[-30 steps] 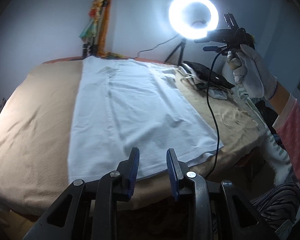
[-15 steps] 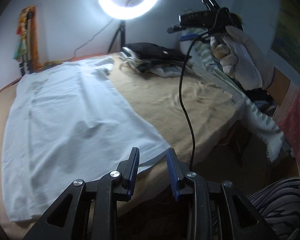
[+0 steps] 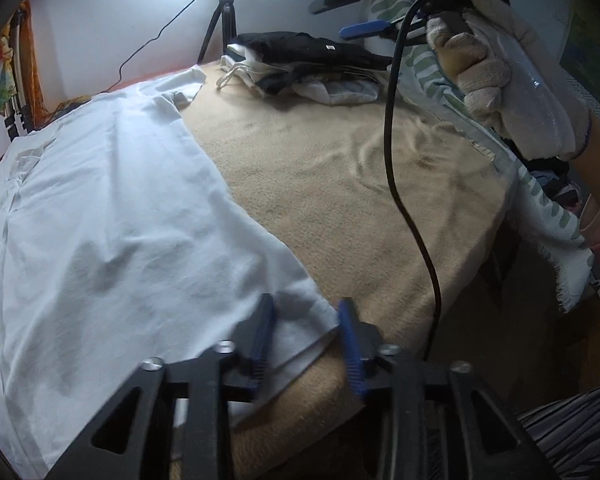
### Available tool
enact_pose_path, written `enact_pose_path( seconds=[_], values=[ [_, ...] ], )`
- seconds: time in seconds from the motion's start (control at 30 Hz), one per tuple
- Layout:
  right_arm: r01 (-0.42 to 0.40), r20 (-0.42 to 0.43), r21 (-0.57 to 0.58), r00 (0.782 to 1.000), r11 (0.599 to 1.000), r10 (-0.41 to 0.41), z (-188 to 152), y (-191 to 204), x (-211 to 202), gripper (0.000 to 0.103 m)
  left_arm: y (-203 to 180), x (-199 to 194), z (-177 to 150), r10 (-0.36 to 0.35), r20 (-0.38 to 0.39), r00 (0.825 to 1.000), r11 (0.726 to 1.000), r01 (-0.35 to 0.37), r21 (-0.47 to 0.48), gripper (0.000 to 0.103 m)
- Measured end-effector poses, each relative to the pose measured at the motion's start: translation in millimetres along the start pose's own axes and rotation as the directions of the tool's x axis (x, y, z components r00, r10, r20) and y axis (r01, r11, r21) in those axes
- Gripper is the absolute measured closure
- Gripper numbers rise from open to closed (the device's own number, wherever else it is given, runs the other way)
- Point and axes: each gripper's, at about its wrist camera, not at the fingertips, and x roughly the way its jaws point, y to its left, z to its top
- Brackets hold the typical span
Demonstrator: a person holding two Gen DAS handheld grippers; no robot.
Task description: Fold small clothes
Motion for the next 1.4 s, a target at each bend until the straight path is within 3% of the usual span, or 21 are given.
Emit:
enact_pose_path(
  seconds=[0.07,0.2,0.37,0.63,0.7,0.73,0.77,0.87,1.07,1.27,1.33,1.4],
  values=[
    [-0.037,-0.023,0.003,0.999,0.999,0.037,-1,9,18,0.048,9,1,3,-0.049,0.000,0.999,0.998,0.049,-0.030,0.102],
    [-0.082,-0.072,-0.005,0.994,0.997,0.082,-5,30,57,0.048,24,-13,8,-0.120,0.047,0.992,0.985,0.125,-0.118,0.102],
    [-0.077,-0.142,0.012,0.987,0.997,0.078,-4,52,114,0.048,36,-35,17,-0.164,0.116,0.980,0.965,0.183,-0.188,0.102],
    [-0.104,-0.175,0.300,0.971,0.948,0.162,8,28,193,0.048,41,-37,16,-0.189,0.123,0.974,0.954,0.212,-0.213,0.102],
    [-0.110,-0.150,0.321,0.975,0.941,0.165,13,26,201,0.054,40,-36,15,-0.190,0.123,0.974,0.953,0.213,-0.216,0.102],
    [-0.110,-0.145,0.318,0.976,0.942,0.163,16,27,204,0.066,41,-36,14,-0.190,0.125,0.974,0.952,0.214,-0.220,0.102],
    [-0.102,-0.150,0.313,0.976,0.944,0.155,18,29,208,0.082,42,-37,11,-0.190,0.126,0.974,0.950,0.215,-0.226,0.102],
    [-0.042,-0.174,0.260,0.981,0.965,0.090,24,41,214,0.095,50,-40,5,-0.196,0.132,0.972,0.939,0.224,-0.260,0.102],
    [0.084,-0.133,0.083,0.988,0.993,-0.072,39,82,200,0.099,71,-52,-10,-0.195,0.160,0.968,0.907,0.240,-0.347,0.102],
    [0.118,-0.106,-0.055,0.987,0.992,-0.123,52,134,191,0.100,86,-72,-21,-0.174,0.200,0.964,0.894,0.239,-0.378,0.102],
    [0.125,-0.092,-0.049,0.987,0.991,-0.129,54,140,186,0.100,90,-74,-24,-0.164,0.196,0.967,0.896,0.229,-0.380,0.102],
    [0.140,-0.093,0.024,0.986,0.990,-0.137,54,127,181,0.091,94,-74,-26,-0.162,0.195,0.967,0.894,0.227,-0.387,0.102]
  ],
)
